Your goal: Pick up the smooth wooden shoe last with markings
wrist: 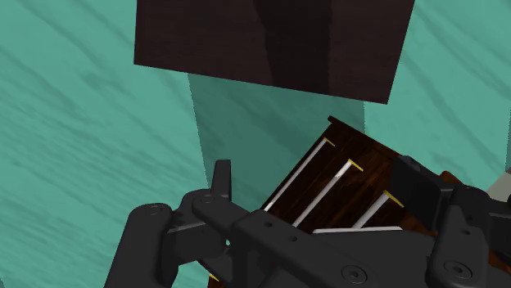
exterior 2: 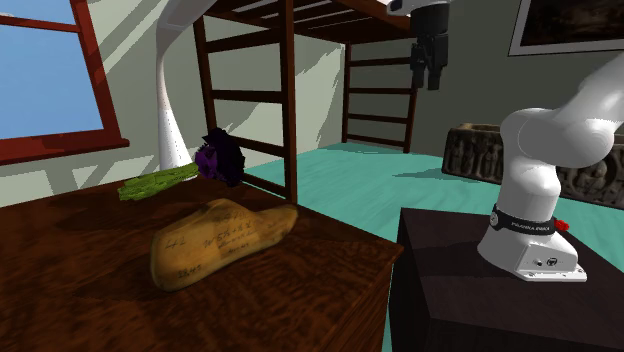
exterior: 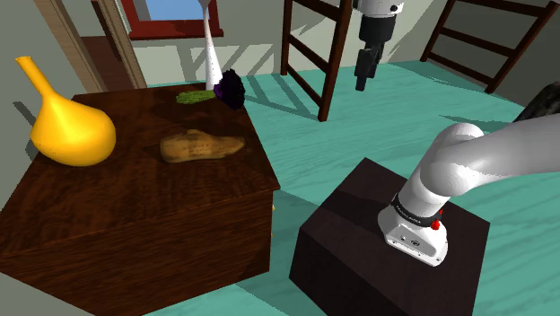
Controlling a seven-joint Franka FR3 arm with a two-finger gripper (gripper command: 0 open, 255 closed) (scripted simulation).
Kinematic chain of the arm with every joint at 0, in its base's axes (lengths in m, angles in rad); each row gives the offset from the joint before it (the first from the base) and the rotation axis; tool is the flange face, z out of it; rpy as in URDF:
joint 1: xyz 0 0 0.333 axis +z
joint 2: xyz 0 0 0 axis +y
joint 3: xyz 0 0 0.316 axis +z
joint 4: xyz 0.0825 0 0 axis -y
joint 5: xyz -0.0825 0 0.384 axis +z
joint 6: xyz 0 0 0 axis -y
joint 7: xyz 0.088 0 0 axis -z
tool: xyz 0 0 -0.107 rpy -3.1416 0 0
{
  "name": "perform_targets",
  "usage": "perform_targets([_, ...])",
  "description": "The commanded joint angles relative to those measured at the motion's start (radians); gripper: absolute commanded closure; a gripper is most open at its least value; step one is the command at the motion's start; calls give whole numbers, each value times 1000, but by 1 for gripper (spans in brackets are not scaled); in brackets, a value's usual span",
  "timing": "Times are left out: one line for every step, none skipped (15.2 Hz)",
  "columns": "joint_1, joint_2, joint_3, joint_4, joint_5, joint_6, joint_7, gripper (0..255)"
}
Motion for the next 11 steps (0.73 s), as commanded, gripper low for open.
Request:
perform_targets([0,0,0,0,0,0,0,0])
perform_targets([8,34,3,9,3,25,-11,0])
perform_targets([17,69,6,19,6,49,-22,0])
perform_targets([25,104,9,31,8,73,-33,0])
perform_targets([33,139,12,43,11,95,-44,0])
perform_targets([41,175,16,57,14,116,-55,0])
perform_targets([48,210,20,72,16,137,-66,0])
perform_targets([56,245,24,88,19,156,-77,0])
perform_targets([64,281,28,105,21,174,-87,0])
perform_targets([71,316,32,123,23,192,-98,0])
perform_targets([78,351,37,142,25,208,-109,0])
